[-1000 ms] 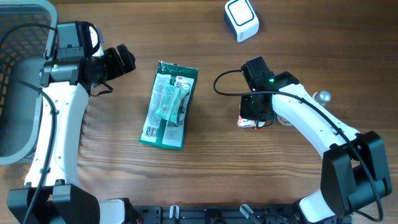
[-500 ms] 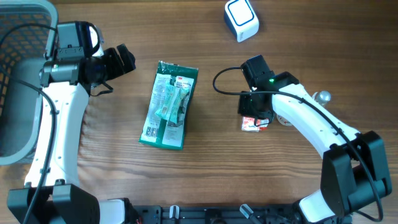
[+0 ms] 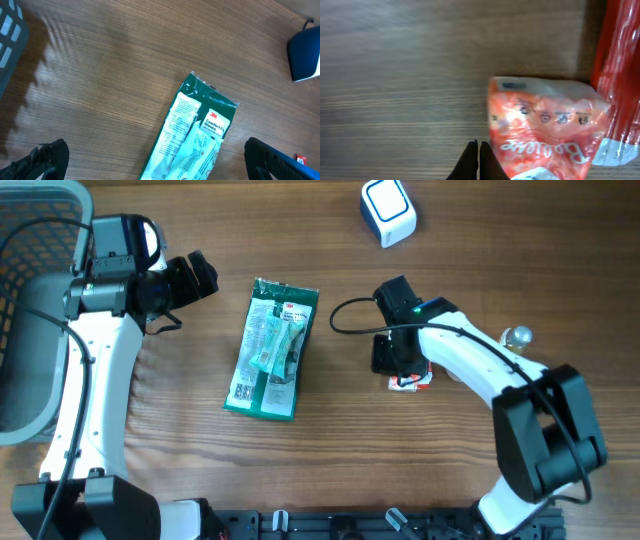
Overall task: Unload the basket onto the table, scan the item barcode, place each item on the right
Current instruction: 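Move the right gripper to the glove pack and grasp its edge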
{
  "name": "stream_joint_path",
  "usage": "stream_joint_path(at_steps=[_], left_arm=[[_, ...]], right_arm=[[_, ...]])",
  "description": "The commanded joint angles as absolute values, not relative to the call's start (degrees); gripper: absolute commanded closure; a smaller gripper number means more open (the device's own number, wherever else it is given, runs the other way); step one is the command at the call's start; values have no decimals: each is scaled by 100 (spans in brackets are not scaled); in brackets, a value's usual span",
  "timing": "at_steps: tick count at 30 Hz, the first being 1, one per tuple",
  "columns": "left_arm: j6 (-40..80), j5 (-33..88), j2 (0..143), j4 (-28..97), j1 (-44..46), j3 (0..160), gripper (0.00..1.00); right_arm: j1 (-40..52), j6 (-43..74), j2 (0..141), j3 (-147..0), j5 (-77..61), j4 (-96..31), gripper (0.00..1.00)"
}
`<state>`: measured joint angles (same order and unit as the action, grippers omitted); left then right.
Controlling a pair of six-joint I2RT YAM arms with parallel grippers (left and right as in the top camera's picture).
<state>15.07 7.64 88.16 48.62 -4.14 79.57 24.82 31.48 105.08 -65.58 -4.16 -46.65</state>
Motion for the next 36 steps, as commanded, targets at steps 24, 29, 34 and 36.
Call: stream_joint_path(at_steps=[24,29,34,36], left_arm=[[1389,829,8799,4853,-436,8027,0],[1389,829,8799,4853,-436,8027,0],[1389,829,8799,4851,-436,8027,0],[1391,832,8799,4851,-436,8027,0]], right_arm=[[3179,3774,10652,-6510,-2394,-1472,55],[3177,4115,10654,-6510,-2390,-751,48],[3229,4045,10659,-6510,-2403,-845,47],[3229,4047,10659,-6510,-2403,-888,47]])
